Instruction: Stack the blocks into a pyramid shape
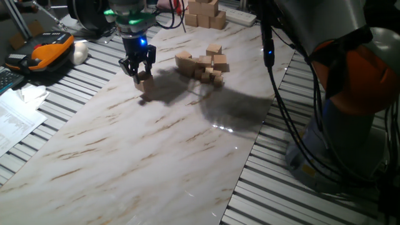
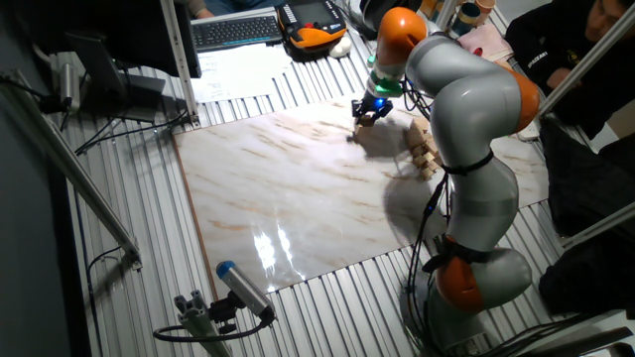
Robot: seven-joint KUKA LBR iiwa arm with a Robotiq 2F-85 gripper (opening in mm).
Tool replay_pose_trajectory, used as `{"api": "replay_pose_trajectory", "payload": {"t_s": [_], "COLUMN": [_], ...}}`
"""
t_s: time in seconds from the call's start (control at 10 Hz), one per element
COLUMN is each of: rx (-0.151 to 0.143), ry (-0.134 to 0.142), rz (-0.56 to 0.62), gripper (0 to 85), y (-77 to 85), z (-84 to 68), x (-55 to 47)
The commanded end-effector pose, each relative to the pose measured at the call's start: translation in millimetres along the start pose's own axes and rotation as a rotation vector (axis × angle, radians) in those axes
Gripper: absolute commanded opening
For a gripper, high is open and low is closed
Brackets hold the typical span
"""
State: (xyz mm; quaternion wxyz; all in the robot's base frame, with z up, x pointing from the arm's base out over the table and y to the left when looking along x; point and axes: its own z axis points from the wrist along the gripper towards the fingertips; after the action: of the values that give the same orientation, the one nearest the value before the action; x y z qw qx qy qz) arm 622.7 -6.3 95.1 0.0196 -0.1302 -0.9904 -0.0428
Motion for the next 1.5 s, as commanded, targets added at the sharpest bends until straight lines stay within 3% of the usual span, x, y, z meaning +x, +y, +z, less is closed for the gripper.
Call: {"api": "replay_pose_trajectory", "payload": {"t_s": [0.0,0.2,0.3,0.5,0.6,0.7,1.1,1.4], "rx": [-0.005,0.005,-0.022,0.006,0.003,-0.017,-0.02,-0.005], "ry": [-0.008,-0.03,-0.018,-0.034,-0.039,-0.036,-0.019,-0.009], "rz": [0.025,0.02,0.005,-0.003,-0.021,-0.052,-0.181,-0.24], "gripper": [0.0,0.0,0.0,0.0,0.0,0.0,0.0,0.0], "y": [18.5,31.4,36.9,43.4,45.1,47.2,47.6,41.8], "z": [2.8,7.0,11.1,19.7,22.6,24.2,28.2,33.3], "x": [20.3,42.7,56.0,79.9,89.7,99.9,122.9,129.7]}}
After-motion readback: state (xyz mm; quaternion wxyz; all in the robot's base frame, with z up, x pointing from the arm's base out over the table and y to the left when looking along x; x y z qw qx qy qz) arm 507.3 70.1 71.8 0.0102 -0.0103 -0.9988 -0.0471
